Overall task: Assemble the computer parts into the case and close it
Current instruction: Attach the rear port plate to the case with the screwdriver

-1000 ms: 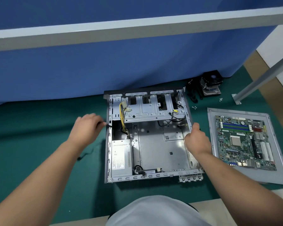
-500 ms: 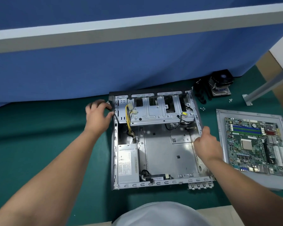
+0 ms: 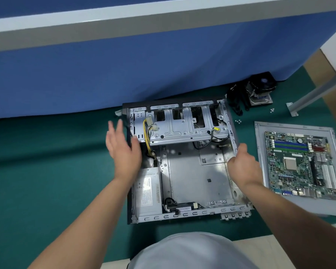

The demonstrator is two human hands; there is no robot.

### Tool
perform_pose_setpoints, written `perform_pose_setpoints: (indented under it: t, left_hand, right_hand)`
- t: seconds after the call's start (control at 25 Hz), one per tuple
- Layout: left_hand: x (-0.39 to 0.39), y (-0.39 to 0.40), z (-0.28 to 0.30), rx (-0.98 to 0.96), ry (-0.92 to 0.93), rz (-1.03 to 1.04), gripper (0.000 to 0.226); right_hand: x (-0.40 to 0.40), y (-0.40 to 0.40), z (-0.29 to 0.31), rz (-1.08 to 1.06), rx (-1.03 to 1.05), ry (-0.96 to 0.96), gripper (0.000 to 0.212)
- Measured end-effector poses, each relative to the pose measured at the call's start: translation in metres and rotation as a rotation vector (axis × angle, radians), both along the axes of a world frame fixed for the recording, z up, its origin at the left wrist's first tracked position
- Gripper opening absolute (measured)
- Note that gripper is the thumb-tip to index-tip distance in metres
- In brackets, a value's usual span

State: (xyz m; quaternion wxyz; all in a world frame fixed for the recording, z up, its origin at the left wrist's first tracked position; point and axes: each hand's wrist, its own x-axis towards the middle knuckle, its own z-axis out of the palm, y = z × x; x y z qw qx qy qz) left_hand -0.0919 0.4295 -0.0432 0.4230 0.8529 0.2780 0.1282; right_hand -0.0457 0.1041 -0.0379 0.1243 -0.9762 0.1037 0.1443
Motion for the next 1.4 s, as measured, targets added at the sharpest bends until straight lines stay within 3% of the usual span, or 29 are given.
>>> perform_pose_setpoints:
  t: [0.12,0.24,0.44,0.6,0.72,1.04,1.4]
  left_hand:
    - [-0.040,-0.025,0.003,0.367,-0.063,-0.452,0.029]
    - [-0.073,-0.035,-0.003,0.560,0.107,-0.688,0.028]
    - [-0.075,-0.051,-0.012,0.738,0.257,-0.578,0.040]
    - [-0.071,-0.052,-0.012,0.764,0.318,-0.563,0.029]
    - [-0.073,-0.054,-0.013,0.771,0.319,-0.548,0.026]
    - [-0.089,-0.063,-0.011,0.819,0.360,-0.548,0.031]
    - [-0.088,-0.062,-0.006,0.810,0.387,-0.584,0.038]
  right_hand:
    - [0.000,-0.001,-0.001,-0.003,0.005,-0.012,0.019]
    - [-0.002,-0.002,0.000,-0.003,0.035,-0.007,0.016]
    - [-0.004,-0.006,0.000,-0.006,0.092,0.004,0.023]
    - [-0.013,-0.011,-0.002,0.078,0.226,-0.082,0.068]
    - [-0.015,-0.015,-0.004,0.150,0.212,-0.062,0.083]
    - [-0.034,-0.032,-0.022,0.230,0.145,-0.077,0.091]
    - [-0.031,-0.030,-0.022,0.152,0.202,-0.062,0.087]
